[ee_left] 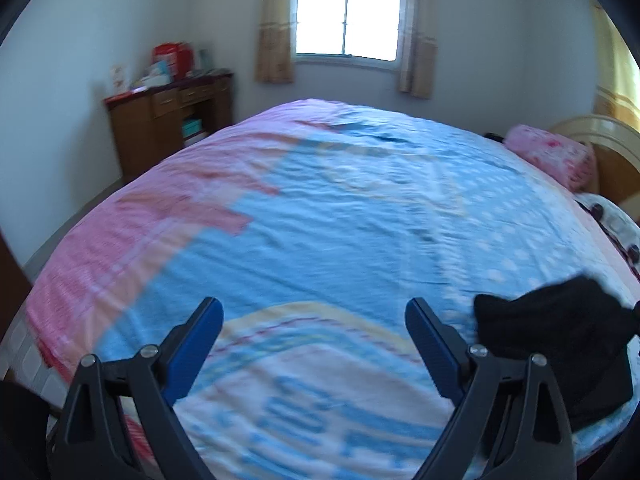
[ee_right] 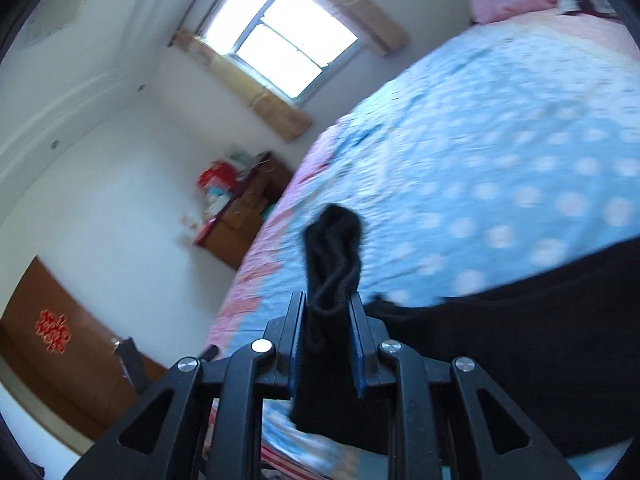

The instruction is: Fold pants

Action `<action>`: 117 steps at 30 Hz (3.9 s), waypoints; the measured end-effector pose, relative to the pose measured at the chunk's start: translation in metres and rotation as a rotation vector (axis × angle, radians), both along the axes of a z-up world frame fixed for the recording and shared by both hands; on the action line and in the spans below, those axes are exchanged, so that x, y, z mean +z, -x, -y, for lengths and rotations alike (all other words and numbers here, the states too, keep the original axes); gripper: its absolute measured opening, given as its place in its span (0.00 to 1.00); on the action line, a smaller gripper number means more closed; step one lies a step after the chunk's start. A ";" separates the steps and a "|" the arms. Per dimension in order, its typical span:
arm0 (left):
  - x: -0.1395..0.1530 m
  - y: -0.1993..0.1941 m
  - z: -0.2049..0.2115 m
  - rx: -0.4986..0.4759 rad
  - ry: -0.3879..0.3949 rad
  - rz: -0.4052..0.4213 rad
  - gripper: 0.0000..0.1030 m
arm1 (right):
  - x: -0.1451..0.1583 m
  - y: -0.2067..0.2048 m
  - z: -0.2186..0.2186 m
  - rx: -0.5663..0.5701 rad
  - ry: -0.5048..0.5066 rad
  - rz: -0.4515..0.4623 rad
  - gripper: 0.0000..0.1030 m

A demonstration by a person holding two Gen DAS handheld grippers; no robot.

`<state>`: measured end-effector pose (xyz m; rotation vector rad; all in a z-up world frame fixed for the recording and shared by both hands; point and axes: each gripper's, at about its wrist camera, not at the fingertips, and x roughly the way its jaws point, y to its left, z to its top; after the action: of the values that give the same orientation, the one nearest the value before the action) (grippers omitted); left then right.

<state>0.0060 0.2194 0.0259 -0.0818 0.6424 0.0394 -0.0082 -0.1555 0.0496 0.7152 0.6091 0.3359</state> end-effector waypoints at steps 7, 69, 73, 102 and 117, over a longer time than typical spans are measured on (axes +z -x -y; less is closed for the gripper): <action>0.007 -0.009 0.090 -0.179 0.010 -0.021 0.92 | -0.023 0.054 0.073 -0.099 0.040 -0.070 0.15; -0.021 -0.001 0.131 -0.267 0.024 -0.127 0.92 | -0.046 -0.017 0.015 0.288 0.115 0.020 0.18; -0.016 -0.001 0.143 -0.294 0.016 -0.113 0.92 | -0.013 0.005 0.046 0.249 0.150 0.066 0.18; -0.036 0.005 0.255 -0.443 -0.121 -0.173 0.92 | -0.054 0.053 0.128 -0.004 0.238 -0.043 0.18; -0.040 0.007 0.278 -0.494 -0.105 -0.212 0.92 | -0.050 0.073 0.135 -0.070 0.303 -0.036 0.18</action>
<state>-0.0013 -0.0582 -0.0144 0.1859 0.8568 -0.3991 -0.0817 -0.2907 -0.0005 0.4504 0.6512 0.1610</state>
